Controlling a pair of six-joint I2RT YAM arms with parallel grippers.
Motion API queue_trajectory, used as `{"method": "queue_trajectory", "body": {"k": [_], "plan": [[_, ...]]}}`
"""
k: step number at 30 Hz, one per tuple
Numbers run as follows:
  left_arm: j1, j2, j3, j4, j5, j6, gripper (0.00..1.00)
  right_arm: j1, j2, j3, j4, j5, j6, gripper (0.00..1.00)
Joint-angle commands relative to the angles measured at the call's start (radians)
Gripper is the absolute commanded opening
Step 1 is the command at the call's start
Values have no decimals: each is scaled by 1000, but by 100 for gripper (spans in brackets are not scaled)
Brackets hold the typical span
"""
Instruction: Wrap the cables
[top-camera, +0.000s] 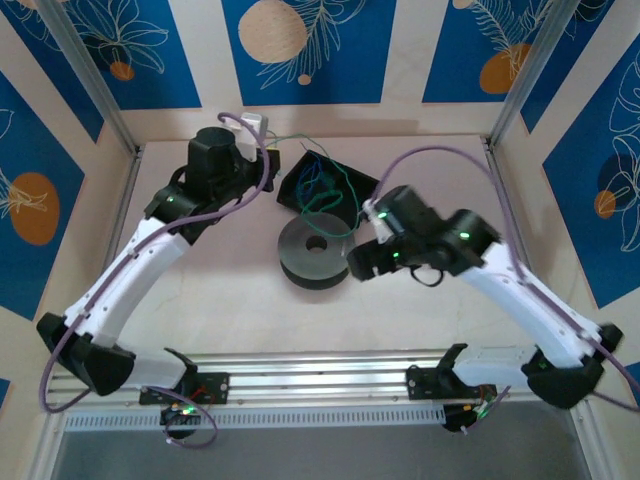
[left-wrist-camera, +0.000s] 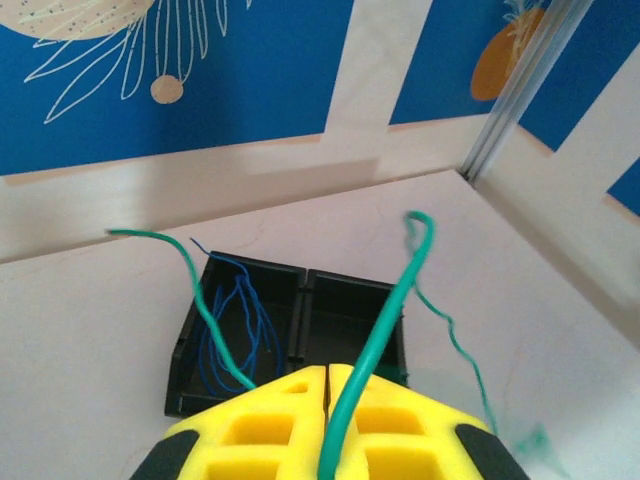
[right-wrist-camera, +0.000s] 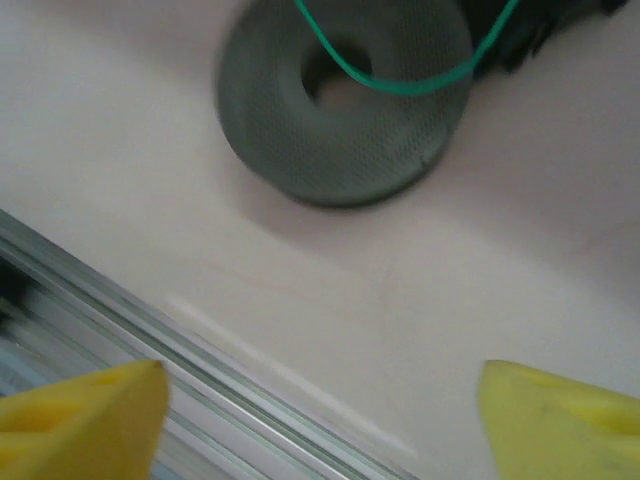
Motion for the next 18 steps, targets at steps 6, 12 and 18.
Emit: {"method": "queue_trajectory", "body": {"k": [6, 12, 18], "plan": [[1, -111, -67, 21, 62, -171, 0, -307, -150, -88, 460, -664, 355, 37], [-10, -97, -35, 9, 103, -217, 0, -305, -68, -33, 545, -680, 436, 27], [-26, -89, -31, 15, 123, -237, 0, -309, 59, 78, 489, -639, 377, 31]]}}
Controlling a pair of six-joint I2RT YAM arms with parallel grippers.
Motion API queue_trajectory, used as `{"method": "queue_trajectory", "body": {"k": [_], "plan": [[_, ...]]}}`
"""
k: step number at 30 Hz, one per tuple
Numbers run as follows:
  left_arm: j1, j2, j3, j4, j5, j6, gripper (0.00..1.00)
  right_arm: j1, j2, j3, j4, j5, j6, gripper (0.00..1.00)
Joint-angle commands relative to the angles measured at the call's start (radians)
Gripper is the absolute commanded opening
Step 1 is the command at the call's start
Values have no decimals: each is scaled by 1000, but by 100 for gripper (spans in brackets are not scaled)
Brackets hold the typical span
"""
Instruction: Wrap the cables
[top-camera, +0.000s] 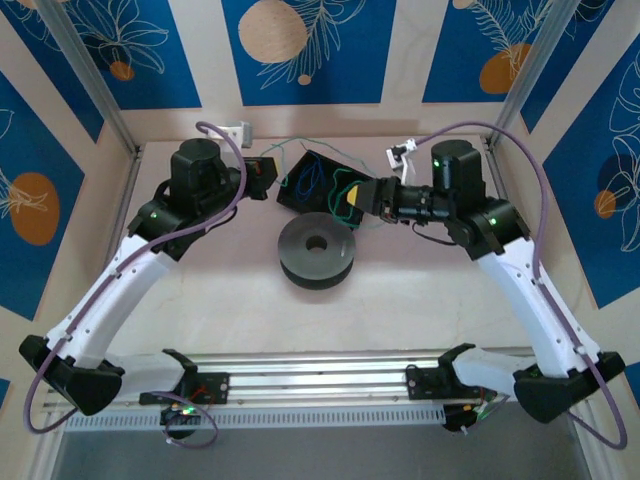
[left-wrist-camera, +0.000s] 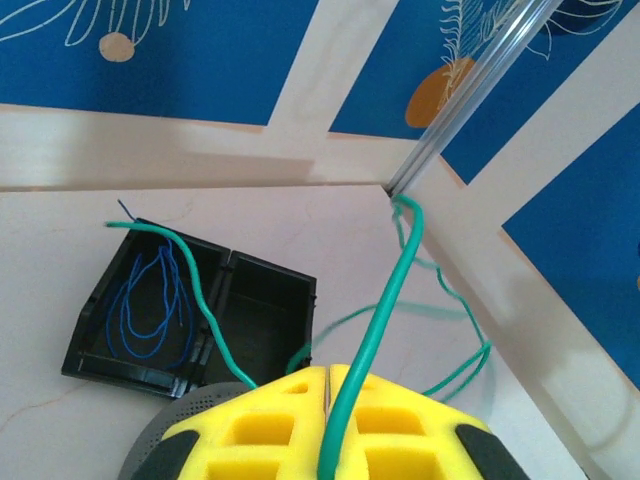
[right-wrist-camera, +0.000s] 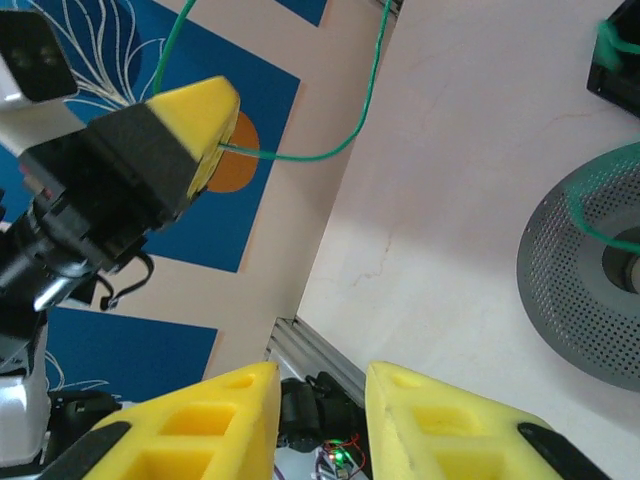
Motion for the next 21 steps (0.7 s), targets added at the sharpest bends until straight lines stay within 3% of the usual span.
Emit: {"method": "queue_trajectory", "body": {"k": [1, 6, 13, 21], "plan": [[-15, 3, 26, 16, 37, -30, 0, -5, 47, 92, -25, -5, -31, 32], [-24, 8, 27, 19, 52, -43, 0, -18, 117, 133, -57, 47, -85, 39], [-35, 15, 35, 25, 85, -66, 0, -23, 216, 174, -72, -8, -108, 41], [-37, 14, 36, 30, 91, -67, 0, -8, 259, 151, -98, -9, -136, 53]]}}
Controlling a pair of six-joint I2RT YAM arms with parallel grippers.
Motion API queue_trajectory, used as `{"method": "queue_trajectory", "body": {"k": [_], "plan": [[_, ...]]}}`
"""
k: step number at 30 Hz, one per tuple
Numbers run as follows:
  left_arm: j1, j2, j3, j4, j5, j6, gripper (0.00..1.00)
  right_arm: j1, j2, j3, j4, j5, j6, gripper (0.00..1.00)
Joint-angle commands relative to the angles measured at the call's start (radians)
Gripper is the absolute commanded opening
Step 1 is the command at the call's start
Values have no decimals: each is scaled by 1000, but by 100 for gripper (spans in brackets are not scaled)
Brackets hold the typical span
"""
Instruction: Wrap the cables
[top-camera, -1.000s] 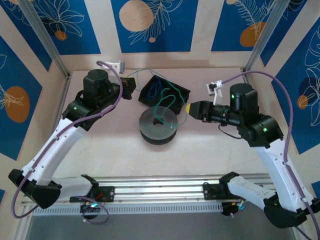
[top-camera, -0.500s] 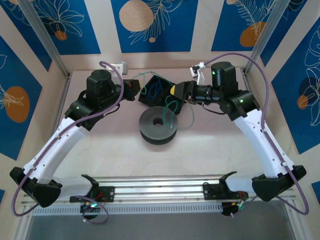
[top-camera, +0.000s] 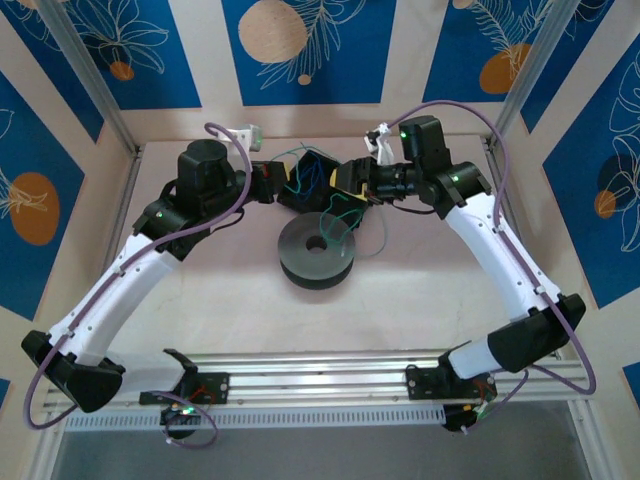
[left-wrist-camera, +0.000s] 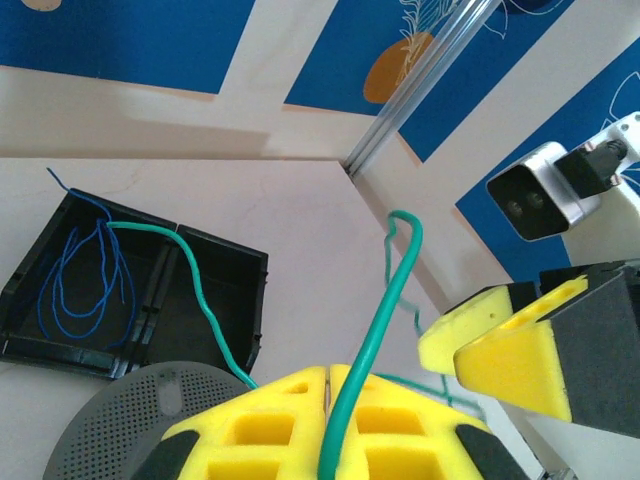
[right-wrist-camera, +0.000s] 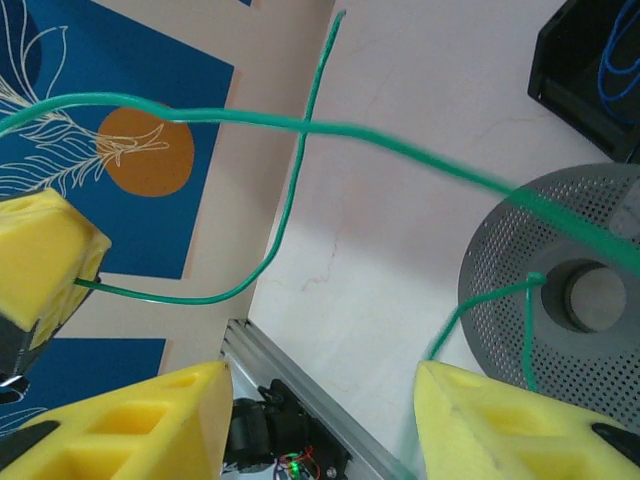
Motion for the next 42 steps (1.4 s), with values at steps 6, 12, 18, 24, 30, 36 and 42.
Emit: {"method": "queue_trajectory", "body": {"k": [6, 12, 18, 24, 30, 36, 42], "plan": [[-10, 1, 35, 36, 33, -23, 0, 13, 10, -1, -37, 18, -46, 53], [-9, 3, 38, 29, 26, -21, 0, 47, 25, 10, -50, 41, -62, 53], [-10, 12, 51, 10, 19, -25, 0, 85, 24, 2, -43, 68, -82, 61], [-9, 13, 55, 3, 16, -29, 0, 114, 42, 28, -79, 125, -107, 58], [-10, 12, 55, -3, 12, -29, 0, 127, 42, 37, -97, 157, -117, 56], [-9, 22, 77, -59, -32, -34, 0, 157, 29, 43, -136, 240, -142, 60], [-10, 38, 95, -94, -53, -37, 0, 173, 18, 46, -169, 310, -160, 56]]}}
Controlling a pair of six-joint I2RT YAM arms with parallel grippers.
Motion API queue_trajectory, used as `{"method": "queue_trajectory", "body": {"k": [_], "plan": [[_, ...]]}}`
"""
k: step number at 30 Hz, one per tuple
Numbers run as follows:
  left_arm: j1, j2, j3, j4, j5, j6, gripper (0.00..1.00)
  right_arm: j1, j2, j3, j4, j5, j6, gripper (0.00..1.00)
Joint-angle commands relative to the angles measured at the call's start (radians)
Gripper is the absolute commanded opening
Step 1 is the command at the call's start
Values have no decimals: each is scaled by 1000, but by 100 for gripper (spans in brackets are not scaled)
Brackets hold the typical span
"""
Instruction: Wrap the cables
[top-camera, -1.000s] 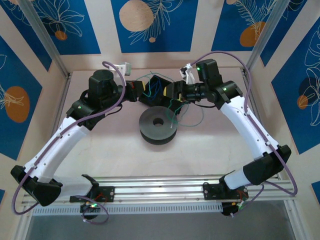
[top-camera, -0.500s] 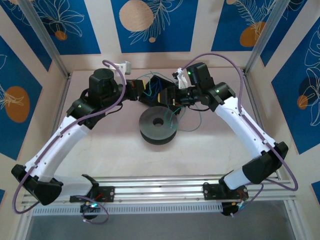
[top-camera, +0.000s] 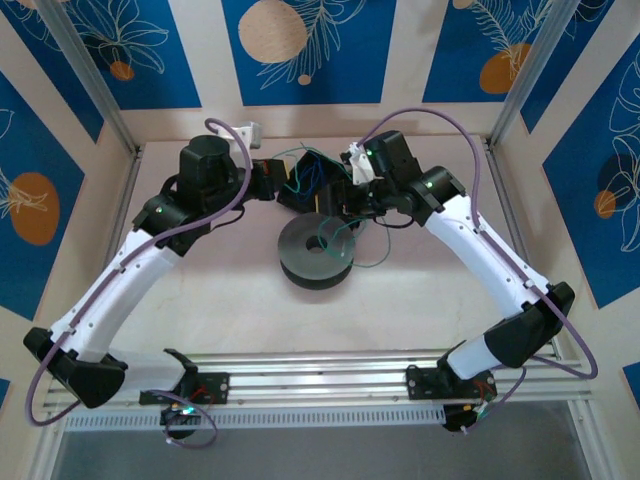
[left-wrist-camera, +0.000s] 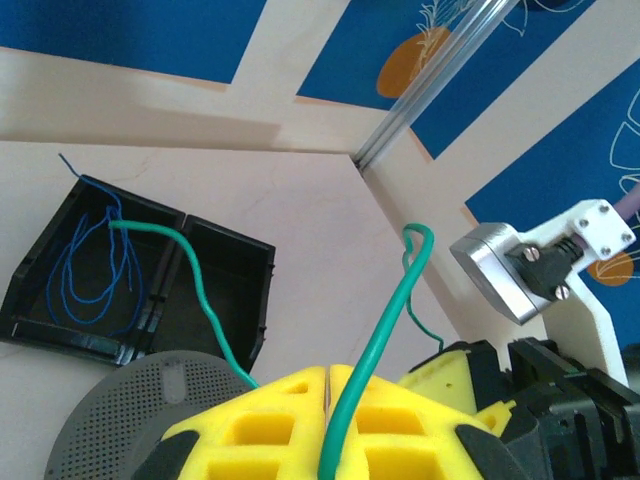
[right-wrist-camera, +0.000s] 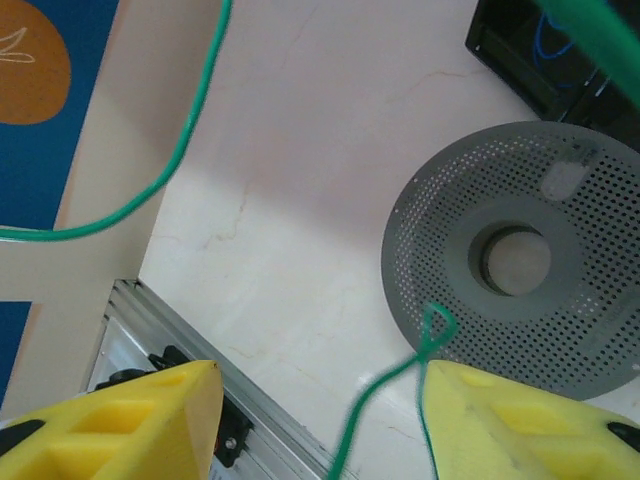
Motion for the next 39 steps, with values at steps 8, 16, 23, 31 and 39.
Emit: {"method": "queue_trajectory", "body": {"k": [8, 16, 23, 31, 39], "plan": [[-7, 21, 47, -50, -43, -17, 0, 22, -33, 40, -62, 95, -38, 52], [-8, 26, 54, -56, -40, -18, 0, 22, -26, 50, -62, 96, -40, 42], [-7, 28, 55, -53, -19, -21, 0, 20, -5, 72, -66, 100, -46, 36], [-7, 35, 53, -53, -7, -19, 0, 20, 14, 97, -70, 99, -52, 20], [-7, 43, 38, -71, -47, -8, 0, 29, 5, 118, -84, 111, -58, 0]]}}
